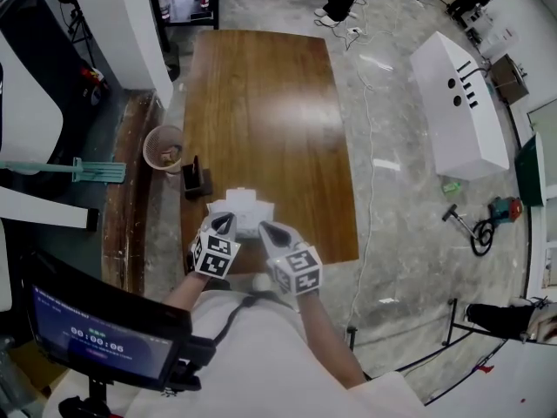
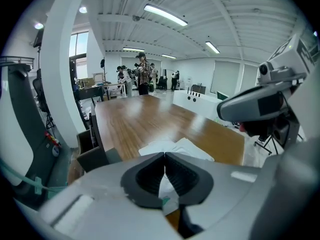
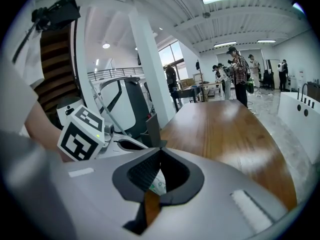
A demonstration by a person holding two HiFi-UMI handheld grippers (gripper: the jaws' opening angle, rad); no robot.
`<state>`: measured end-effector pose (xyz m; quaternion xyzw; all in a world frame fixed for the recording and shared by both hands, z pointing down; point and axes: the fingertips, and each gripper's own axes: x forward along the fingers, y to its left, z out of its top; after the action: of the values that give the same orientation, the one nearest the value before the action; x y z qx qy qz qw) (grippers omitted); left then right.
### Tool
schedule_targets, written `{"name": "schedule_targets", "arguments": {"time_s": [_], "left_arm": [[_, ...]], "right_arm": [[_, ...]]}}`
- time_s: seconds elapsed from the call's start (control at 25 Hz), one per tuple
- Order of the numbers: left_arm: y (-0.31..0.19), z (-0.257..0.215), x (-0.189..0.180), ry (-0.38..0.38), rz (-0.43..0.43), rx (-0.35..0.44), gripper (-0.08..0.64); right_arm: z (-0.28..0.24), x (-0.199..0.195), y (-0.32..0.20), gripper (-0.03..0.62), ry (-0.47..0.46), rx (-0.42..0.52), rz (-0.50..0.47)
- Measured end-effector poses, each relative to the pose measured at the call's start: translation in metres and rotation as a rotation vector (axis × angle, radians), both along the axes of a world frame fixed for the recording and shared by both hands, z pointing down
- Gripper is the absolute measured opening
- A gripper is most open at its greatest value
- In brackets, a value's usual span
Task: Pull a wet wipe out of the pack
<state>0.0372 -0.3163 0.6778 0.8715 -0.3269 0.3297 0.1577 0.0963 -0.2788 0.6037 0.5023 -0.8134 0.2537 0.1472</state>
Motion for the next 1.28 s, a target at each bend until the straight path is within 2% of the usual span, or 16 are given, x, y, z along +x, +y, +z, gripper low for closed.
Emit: {"name": "schedule_targets", "arguments": {"time_s": [0.56,0.72,0.96,1.28], "left_arm": [[-0.001,0.014,-0.027,0.081,-0.087,-0.111,0.008],[-0.007,0.026,-0.037,0.095,-0.078,-0.151,0.009],[0.002,0.029,-0.029,0.097,-0.067,-0.192,0.011],[0.016,0.031,-0.022,0.101,-0.026,-0.2,0.012]], "right_arm": [[0.014,-0.034,-0.017,0.008,0.056,-0.058,-0.088],[0.029,-0.049,-0.025,0.009,0.1,-0.08,-0.116],[0.048,-0.046,-0.019,0.009,0.219,-0.104,-0.175],[0.062,-0.053,-0.01,0.038,0.252,-0.138,-0.228]]}}
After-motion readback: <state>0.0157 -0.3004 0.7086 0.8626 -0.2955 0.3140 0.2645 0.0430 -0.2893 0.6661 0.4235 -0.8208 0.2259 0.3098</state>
